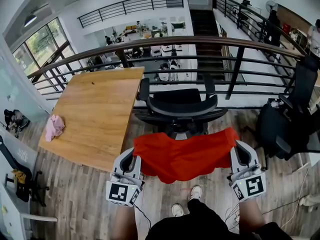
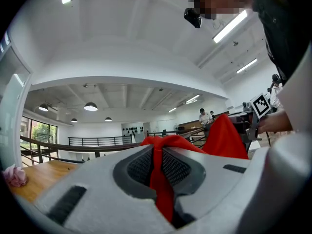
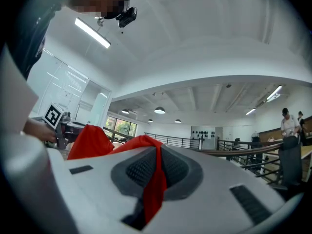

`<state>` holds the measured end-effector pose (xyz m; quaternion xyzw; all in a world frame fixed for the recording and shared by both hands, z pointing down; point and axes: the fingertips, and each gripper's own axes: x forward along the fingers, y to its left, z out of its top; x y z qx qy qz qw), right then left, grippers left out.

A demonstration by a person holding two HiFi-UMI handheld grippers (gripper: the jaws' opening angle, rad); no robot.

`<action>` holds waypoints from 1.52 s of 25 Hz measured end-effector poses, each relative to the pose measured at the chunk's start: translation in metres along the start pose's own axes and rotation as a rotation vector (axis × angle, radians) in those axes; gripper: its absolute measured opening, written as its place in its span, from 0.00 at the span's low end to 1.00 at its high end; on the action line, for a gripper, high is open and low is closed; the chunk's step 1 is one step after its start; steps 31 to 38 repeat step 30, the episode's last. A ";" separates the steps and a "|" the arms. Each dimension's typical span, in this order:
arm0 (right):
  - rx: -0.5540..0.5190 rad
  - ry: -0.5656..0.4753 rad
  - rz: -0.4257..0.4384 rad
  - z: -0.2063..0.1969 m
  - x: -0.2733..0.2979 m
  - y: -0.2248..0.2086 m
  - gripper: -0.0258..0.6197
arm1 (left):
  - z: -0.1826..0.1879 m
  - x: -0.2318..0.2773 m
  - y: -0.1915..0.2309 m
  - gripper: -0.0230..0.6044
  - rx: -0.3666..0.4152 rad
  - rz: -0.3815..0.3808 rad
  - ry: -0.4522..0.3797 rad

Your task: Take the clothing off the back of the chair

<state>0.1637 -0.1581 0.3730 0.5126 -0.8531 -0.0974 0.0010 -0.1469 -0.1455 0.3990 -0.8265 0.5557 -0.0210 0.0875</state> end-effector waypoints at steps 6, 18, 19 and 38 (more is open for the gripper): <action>-0.015 0.016 -0.008 -0.002 -0.022 0.007 0.08 | -0.004 -0.013 -0.011 0.10 -0.014 -0.022 0.000; -0.034 0.032 -0.031 -0.005 -0.038 0.009 0.07 | -0.002 -0.017 -0.019 0.10 0.002 -0.035 0.006; -0.036 0.031 -0.032 -0.005 -0.038 0.009 0.08 | -0.003 -0.016 -0.018 0.10 0.000 -0.031 0.008; -0.051 0.029 -0.028 -0.003 -0.030 0.011 0.07 | 0.000 -0.012 -0.016 0.10 -0.007 -0.037 0.005</action>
